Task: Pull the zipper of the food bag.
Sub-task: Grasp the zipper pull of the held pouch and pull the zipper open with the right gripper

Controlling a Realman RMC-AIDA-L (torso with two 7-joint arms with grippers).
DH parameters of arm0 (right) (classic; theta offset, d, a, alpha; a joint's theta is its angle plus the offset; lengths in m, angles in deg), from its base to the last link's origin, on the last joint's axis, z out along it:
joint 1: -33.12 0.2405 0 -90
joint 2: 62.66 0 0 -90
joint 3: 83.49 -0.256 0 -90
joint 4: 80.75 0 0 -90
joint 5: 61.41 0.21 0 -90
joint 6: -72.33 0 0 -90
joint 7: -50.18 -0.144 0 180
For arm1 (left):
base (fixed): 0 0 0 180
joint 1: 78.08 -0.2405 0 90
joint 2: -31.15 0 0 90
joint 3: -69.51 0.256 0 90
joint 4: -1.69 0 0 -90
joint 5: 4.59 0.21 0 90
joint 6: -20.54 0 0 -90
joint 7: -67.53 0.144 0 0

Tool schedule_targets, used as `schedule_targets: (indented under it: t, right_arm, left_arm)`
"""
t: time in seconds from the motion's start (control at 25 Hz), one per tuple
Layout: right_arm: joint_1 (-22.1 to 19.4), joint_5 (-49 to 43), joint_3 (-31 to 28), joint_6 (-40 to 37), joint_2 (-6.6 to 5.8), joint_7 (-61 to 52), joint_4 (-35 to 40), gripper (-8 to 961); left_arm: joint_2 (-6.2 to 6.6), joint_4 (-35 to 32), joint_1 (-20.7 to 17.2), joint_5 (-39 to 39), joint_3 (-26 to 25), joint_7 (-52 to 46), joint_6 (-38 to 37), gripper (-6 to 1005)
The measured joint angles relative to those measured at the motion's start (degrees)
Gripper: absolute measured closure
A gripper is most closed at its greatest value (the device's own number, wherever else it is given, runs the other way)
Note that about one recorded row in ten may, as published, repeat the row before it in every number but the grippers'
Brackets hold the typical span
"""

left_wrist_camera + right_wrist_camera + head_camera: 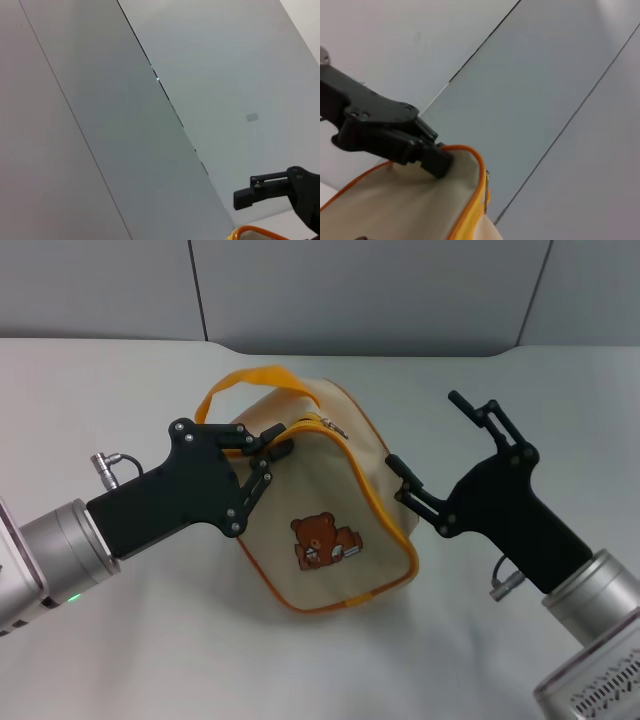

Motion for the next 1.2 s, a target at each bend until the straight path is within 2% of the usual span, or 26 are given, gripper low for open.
schedule_targets:
  t: [0.52,0.76,0.96,1.2]
  right_arm:
    - [4.5,-5.41,-1.46,3.87,0.0,0.87,-2.87,139]
    - [4.86,-6.79,-4.32,3.87,0.0,0.87,-4.06,171]
    - [4.87,-8.59,-4.46,4.0,0.0,0.85,-4.1,197]
    - [4.87,-9.27,-4.43,4.04,0.0,0.84,-3.96,475]
  left_arm:
    - [0.0,0.65,0.47,-0.01,-0.01,0.0,0.43,939]
    - [-0.01,0.9,0.56,0.0,0.0,0.0,0.72,938]
    - [-0.01,0.9,0.56,0.04,0.0,-0.02,0.85,938]
    - [-0.01,0.9,0.73,0.08,0.14,-0.03,1.08,939]
